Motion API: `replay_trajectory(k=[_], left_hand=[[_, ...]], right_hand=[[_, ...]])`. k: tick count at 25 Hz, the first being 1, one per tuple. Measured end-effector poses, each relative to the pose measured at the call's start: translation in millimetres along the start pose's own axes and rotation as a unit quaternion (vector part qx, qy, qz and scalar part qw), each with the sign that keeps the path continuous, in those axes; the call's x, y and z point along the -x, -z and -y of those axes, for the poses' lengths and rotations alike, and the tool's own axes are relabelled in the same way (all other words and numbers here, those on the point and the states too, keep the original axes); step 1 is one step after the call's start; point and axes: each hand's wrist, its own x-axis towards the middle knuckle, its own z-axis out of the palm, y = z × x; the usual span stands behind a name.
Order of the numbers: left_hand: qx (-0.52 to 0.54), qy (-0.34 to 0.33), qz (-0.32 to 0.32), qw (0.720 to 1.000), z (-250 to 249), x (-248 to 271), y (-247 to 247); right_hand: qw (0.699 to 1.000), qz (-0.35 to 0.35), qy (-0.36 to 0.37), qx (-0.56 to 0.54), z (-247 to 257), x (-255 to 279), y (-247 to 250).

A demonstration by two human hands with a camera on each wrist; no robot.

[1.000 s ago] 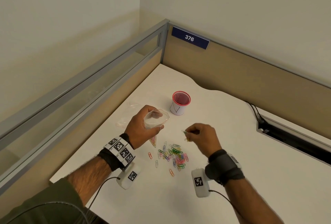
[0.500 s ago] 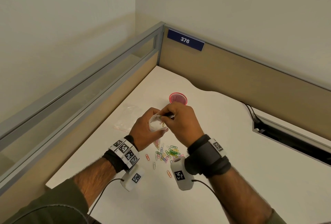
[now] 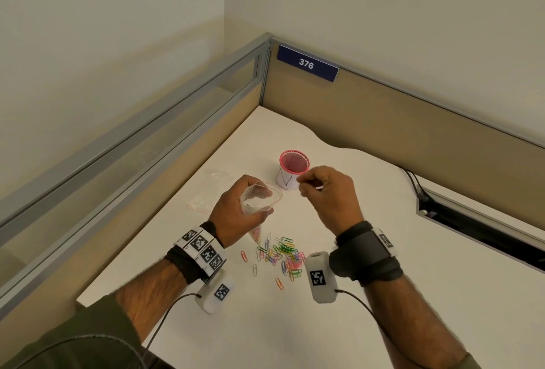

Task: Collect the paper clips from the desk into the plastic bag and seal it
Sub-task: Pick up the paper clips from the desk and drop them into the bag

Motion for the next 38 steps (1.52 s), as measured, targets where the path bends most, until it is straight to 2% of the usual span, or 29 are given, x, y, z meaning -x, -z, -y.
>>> replay_trajectory(k=[2, 5, 7, 10, 14, 18, 23, 26, 32, 38], left_hand=[[0.006, 0.009, -0.003, 1.0, 0, 1, 4], [0.012, 0.011, -0.013, 1.0, -2, 3, 9], [0.014, 0.014, -0.018, 1.0, -1, 3, 12], [0.027, 0.018, -0.026, 0.999, 0, 2, 12], [0.029, 0.02, -0.028, 0.999, -2, 1, 9], [0.018, 0.018, -0.021, 0.999, -4, 0, 7], [0.012, 0.018, -0.021, 1.0, -5, 2, 8], [0.017, 0.018, -0.024, 0.999, -6, 3, 9], [0.019, 0.027, -0.026, 0.999, -2, 3, 10], [0.016, 0.028, -0.026, 0.999, -1, 5, 7]], right_hand=[[0.991, 0.073, -0.066, 0.087, -47, 7, -22], [0.949, 0.205, -0.159, 0.178, -99, 37, -57], [0.929, 0.233, -0.199, 0.21, -116, 56, -73], [0.916, 0.223, -0.229, 0.243, -120, 73, -88], [0.925, 0.24, -0.206, 0.209, -110, 79, -107], [0.945, 0.216, -0.177, 0.172, -110, 63, -101], [0.929, 0.297, -0.084, 0.203, -108, 58, -101], [0.919, 0.319, -0.041, 0.23, -111, 71, -108], [0.914, 0.337, -0.041, 0.223, -116, 87, -92], [0.916, 0.276, -0.002, 0.291, -108, 80, -119]])
